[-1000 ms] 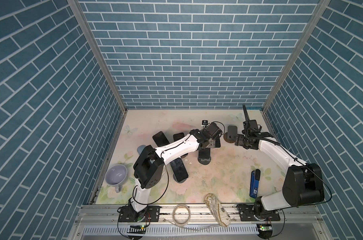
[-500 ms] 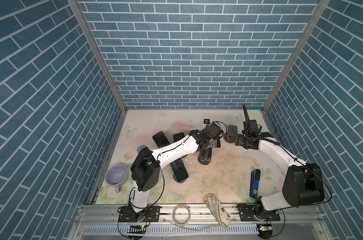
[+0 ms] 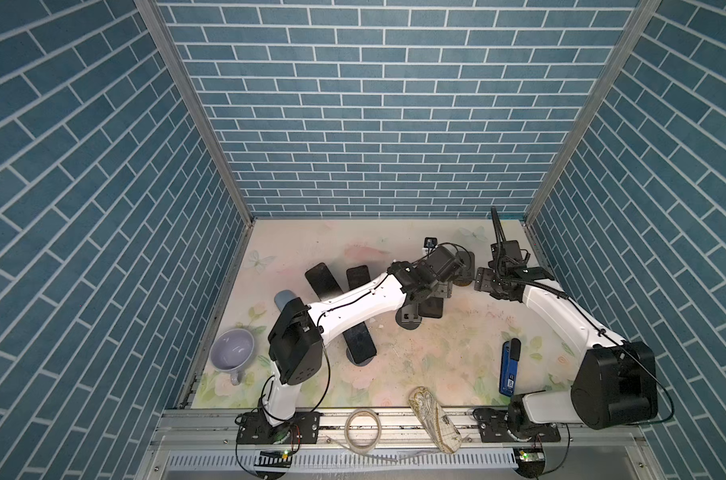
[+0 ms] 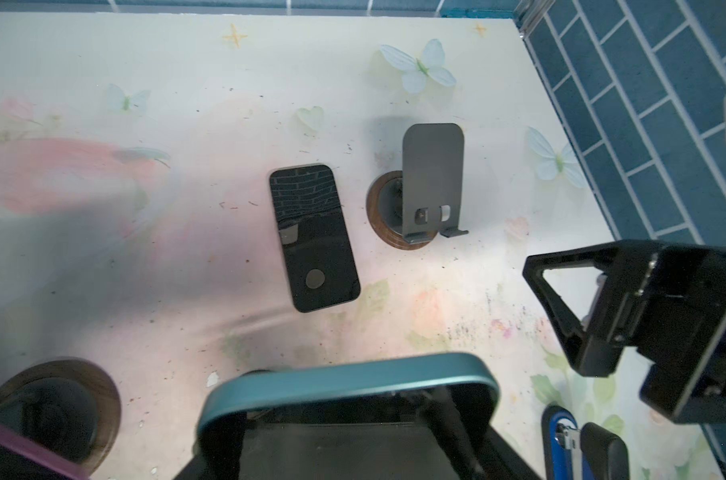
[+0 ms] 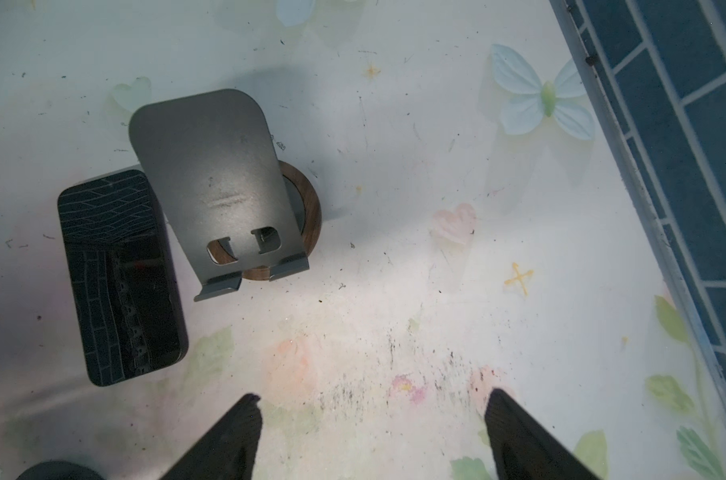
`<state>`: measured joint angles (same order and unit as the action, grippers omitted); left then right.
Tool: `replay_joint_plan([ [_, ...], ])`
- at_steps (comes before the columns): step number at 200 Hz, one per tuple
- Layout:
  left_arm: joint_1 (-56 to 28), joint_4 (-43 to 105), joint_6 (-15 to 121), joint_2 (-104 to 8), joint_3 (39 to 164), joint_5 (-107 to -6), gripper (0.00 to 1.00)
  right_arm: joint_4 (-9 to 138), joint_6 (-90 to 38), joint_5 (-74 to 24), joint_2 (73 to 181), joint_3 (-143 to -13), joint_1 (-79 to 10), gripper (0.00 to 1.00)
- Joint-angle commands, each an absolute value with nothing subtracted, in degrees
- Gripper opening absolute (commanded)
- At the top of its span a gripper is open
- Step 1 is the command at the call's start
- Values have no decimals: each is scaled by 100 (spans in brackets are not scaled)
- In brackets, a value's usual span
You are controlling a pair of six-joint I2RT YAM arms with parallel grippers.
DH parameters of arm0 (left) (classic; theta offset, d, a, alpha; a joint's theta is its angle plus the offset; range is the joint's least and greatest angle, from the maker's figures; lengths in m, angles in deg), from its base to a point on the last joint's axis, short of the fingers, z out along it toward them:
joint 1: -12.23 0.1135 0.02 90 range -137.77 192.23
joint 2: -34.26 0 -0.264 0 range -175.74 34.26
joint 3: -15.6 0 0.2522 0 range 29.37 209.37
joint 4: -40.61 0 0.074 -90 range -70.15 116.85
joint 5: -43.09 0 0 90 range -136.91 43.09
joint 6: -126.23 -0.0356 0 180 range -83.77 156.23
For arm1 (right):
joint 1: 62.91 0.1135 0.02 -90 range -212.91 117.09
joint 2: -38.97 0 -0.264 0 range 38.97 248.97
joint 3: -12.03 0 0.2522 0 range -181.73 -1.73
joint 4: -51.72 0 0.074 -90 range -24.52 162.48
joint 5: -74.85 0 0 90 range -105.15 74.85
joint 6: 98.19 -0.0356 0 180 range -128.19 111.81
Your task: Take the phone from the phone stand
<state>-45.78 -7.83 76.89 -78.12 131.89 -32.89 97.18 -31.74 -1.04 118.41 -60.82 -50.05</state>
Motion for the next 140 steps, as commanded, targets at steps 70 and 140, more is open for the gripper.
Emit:
replay_joint_plan([
  [70,-4778,-817,8475,-8824,13839,-4168,56,9983,-3174,344,11252,-5731,-4990,86],
  [140,-4778,-1530,8683,-9682,14663,-4519,58,9962,-3139,455,11113,-5604,-4990,86],
])
